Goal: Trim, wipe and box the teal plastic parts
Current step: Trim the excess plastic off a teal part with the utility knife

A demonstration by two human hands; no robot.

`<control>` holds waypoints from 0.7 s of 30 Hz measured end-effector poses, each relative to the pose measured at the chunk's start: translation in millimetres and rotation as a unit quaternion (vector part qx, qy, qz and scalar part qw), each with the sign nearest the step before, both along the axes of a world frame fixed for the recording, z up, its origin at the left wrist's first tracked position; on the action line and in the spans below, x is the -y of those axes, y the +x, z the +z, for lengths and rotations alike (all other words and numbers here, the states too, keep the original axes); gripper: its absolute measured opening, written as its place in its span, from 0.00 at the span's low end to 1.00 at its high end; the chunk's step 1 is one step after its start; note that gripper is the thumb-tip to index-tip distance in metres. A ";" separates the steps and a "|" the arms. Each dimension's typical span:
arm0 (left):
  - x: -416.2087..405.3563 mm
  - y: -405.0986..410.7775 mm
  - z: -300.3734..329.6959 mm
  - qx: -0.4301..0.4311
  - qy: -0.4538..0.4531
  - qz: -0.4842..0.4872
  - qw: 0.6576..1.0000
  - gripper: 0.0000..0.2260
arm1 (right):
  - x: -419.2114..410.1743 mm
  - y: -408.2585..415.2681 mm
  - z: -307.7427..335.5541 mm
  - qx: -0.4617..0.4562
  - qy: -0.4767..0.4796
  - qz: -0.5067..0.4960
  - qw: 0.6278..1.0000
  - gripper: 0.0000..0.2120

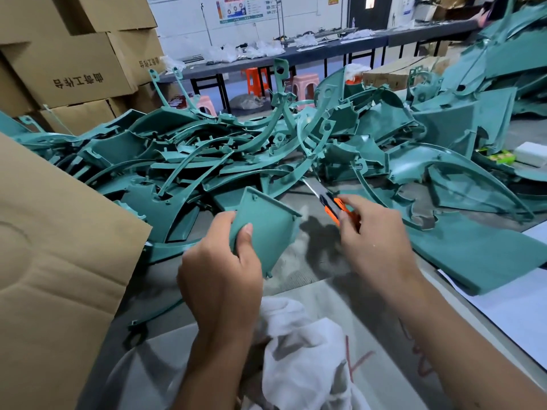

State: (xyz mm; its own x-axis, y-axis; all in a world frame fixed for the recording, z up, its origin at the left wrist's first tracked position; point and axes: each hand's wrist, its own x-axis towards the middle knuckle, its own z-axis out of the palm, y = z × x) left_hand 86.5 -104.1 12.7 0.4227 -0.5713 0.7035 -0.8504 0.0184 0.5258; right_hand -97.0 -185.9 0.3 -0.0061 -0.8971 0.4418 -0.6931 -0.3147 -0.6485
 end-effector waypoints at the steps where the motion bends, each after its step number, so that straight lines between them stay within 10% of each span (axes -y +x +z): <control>1: 0.9 4.6 3.9 -0.006 0.012 -0.004 1.000 0.06 | -3.4 5.6 2.1 0.038 -0.035 0.027 0.998 0.15; 8: 15.4 20.9 6.1 0.045 0.192 -0.003 0.980 0.09 | 5.2 1.7 -2.7 -0.005 -0.121 0.155 0.980 0.17; 21: 12.4 21.6 4.9 0.100 0.065 0.013 0.993 0.10 | 19.1 -0.7 -11.3 -0.015 -0.123 0.204 0.971 0.17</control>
